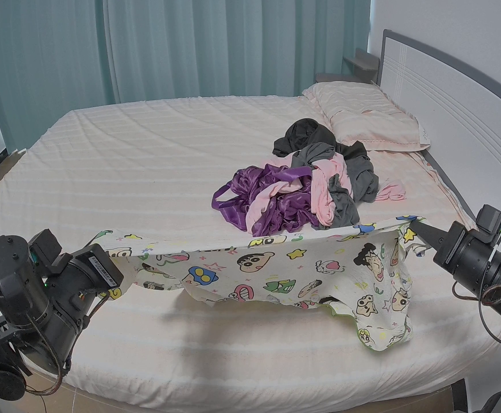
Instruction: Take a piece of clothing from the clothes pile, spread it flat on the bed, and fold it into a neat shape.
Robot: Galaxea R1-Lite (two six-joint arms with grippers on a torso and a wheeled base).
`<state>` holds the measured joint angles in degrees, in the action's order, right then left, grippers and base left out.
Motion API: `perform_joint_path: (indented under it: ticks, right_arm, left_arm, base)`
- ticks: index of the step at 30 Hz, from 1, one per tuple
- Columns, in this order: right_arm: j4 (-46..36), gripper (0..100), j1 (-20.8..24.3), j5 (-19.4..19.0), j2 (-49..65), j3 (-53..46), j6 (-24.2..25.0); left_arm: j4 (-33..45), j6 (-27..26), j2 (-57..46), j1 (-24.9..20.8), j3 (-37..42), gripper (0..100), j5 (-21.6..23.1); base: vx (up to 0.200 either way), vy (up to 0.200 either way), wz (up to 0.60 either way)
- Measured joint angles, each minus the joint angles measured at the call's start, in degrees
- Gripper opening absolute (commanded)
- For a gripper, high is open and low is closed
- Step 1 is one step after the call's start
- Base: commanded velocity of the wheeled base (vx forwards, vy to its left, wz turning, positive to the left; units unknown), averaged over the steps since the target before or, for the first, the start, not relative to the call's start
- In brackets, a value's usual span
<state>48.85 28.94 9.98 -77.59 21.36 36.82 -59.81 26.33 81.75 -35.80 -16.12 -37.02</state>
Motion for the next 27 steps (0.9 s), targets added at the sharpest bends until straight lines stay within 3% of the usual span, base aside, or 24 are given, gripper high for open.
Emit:
perform_joint_path:
  ticks: [27]
  right_arm:
    - [0.9,0,-0.1,0.0,-0.1,0.1,0.1]
  left_arm:
    - [0.0,-0.4,-0.4,-1.0,0.3,0,-0.2]
  base:
    - [0.0,0.2,0.0]
